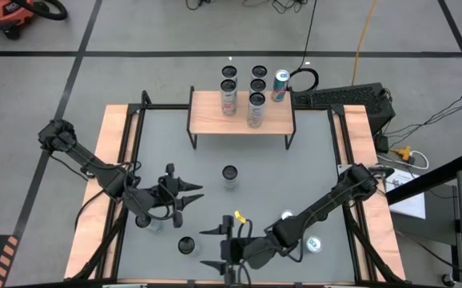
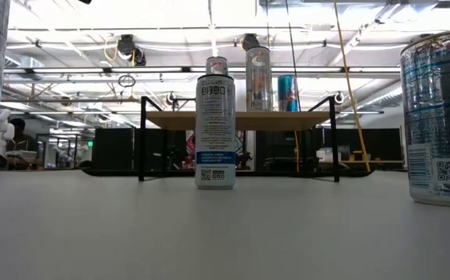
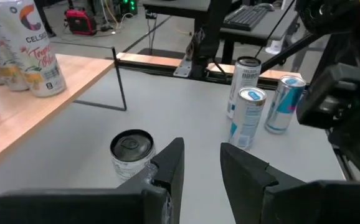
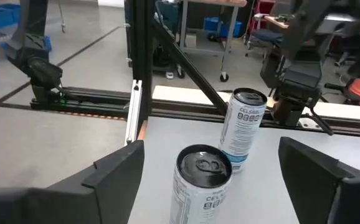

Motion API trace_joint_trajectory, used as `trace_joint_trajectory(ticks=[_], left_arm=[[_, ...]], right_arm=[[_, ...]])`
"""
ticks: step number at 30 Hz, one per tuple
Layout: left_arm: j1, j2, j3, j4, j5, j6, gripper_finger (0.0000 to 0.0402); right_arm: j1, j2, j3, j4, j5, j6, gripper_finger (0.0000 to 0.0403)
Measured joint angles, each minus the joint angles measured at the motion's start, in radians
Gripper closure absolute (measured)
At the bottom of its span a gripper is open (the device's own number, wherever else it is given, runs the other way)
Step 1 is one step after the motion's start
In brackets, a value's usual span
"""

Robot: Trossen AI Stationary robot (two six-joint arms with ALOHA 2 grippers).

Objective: Place canned beverage on shelf
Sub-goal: Put the white pink soda can on the shelf aligned with the other white pink soda cans

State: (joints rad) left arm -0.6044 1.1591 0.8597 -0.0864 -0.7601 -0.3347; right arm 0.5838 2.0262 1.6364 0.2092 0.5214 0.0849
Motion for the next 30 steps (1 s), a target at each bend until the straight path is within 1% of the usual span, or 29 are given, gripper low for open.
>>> trace_joint_trajectory(ticks=[5, 9, 12, 18, 20, 24, 30], left_arm=[[0.000, 0.000, 0.000, 0.000, 0.000, 0.000, 0.0298], [0.000, 0.000, 0.000, 0.000, -0.002, 0.000, 0.0298], [0.000, 0.000, 0.000, -0.001, -0.019, 0.000, 0.0298], [0.000, 0.000, 0.000, -0.004, -0.028, 0.008, 0.0298], [0.001, 0.000, 0.000, -0.003, -0.041, 0.008, 0.0298], [0.007, 0.000, 0.000, -0.004, -0.056, 0.022, 0.0298], [0.014, 0.000, 0.000, -0.001, -0.059, 0.030, 0.0298]], right_arm=[[-0.004, 0.002, 0.001, -0.048, -0.001, 0.035, 0.0068], [-0.018, 0.006, 0.001, -0.049, -0.001, 0.042, 0.0042], [-0.034, 0.025, 0.001, -0.041, -0.005, 0.062, 0.0034], [-0.076, 0.105, 0.001, 0.032, -0.128, 0.083, 0.0033], [-0.087, 0.116, 0.001, 0.040, -0.149, 0.085, 0.0032], [-0.111, 0.134, 0.001, 0.054, -0.233, 0.098, 0.0032], [-0.146, 0.176, 0.001, 0.116, -0.297, 0.084, 0.0032]])
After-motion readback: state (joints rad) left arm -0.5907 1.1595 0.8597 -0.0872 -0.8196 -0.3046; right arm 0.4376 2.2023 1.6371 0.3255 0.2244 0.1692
